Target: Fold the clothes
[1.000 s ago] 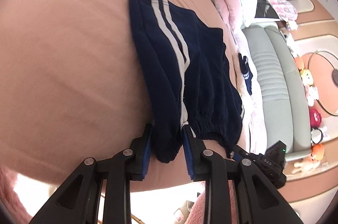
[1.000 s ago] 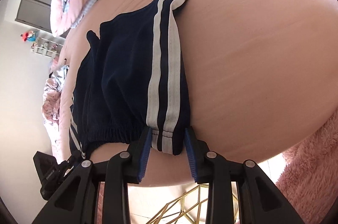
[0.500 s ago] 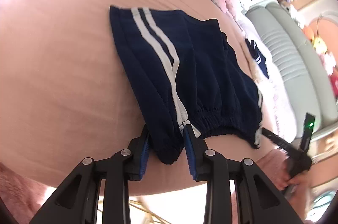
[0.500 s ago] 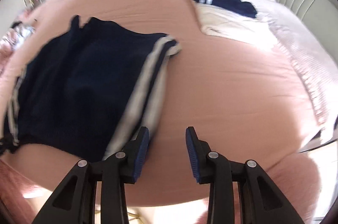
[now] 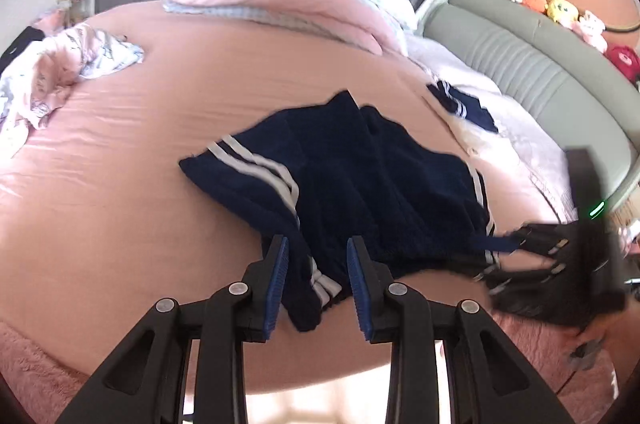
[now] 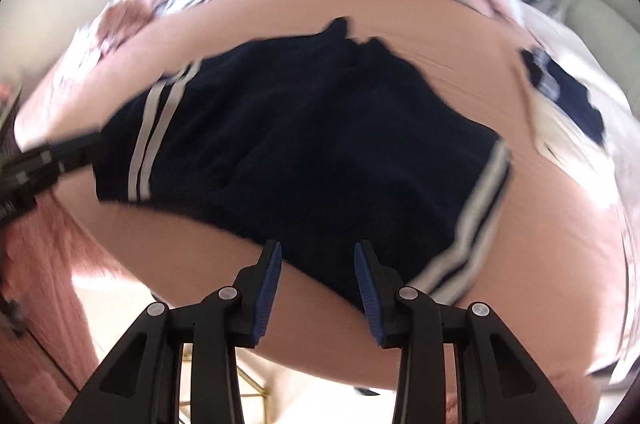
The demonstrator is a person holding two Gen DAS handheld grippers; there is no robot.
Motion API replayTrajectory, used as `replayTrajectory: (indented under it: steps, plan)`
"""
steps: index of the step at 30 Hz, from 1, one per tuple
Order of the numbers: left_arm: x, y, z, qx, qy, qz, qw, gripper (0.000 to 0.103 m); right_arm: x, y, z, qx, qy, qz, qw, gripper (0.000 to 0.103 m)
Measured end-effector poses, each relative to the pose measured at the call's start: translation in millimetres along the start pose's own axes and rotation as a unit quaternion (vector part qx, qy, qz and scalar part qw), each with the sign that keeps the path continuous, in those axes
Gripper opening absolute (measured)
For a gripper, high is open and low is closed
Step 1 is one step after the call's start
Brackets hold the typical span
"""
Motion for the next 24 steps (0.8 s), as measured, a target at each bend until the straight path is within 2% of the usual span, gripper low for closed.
replayTrajectory:
  steps: [2, 3, 4, 6, 9, 11, 13, 14, 15, 17, 20, 24]
  plan:
    - [-2, 2, 1, -0.001, 0.003, -0.009, 1.0000, 0.027, -16, -6, 4, -0.003, 0.013, 0.024, 1.000, 0.038]
    - [-6, 5, 2, 0.003, 0.011, -0.016, 0.9998, 0.027, -20, -14, 6, -0.022, 0.017, 0.017, 0.999, 0.038]
    - [-11, 13, 4, 0.010, 0.023, -0.038, 0.9990, 0.027, -19, -26, 9, -0.045, 0.015, 0.005, 0.999, 0.037]
    - [-30, 36, 11, 0.052, 0.069, -0.101, 0.9912, 0.027, -15, -51, 15, -0.086, 0.011, -0.008, 0.996, 0.036]
    - [-37, 62, 19, 0.099, 0.090, -0.128, 0.9827, 0.027, -8, -81, 28, -0.133, 0.014, 0.001, 0.991, 0.036]
    - [-23, 48, 8, 0.058, 0.045, -0.132, 0.9885, 0.027, -2, -88, 37, -0.140, 0.010, 0.001, 0.990, 0.036]
    - [-16, 24, -3, 0.005, 0.012, -0.089, 0.9959, 0.027, 8, -88, 45, -0.127, 0.001, 0.012, 0.992, 0.036]
    - [-19, 13, -5, -0.015, 0.013, -0.062, 0.9979, 0.027, 13, -86, 48, -0.117, -0.003, 0.018, 0.993, 0.036]
    - [-22, 3, -7, -0.035, 0.014, -0.035, 0.9987, 0.027, 18, -83, 51, -0.106, -0.008, 0.025, 0.994, 0.036]
    - [-43, -14, -4, -0.064, 0.050, 0.002, 0.9967, 0.027, 20, -80, 52, -0.103, -0.004, 0.020, 0.994, 0.031]
    - [-73, -19, 7, -0.081, 0.094, -0.005, 0.9923, 0.027, 14, -90, 48, -0.117, 0.009, 0.039, 0.992, 0.028]
    - [-71, -5, 6, -0.040, 0.084, 0.011, 0.9956, 0.027, 12, -112, 54, -0.144, 0.018, 0.078, 0.986, 0.025]
Point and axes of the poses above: each gripper's, at about its wrist camera, not at the fingertips, and x roughly against the way its jaws point, y to its left, z to its underside, the point moved 2 cm from there along -x, roughly the way its jaws point, and after that the axes turned 4 degrees about -x, right-handed, at the moved point
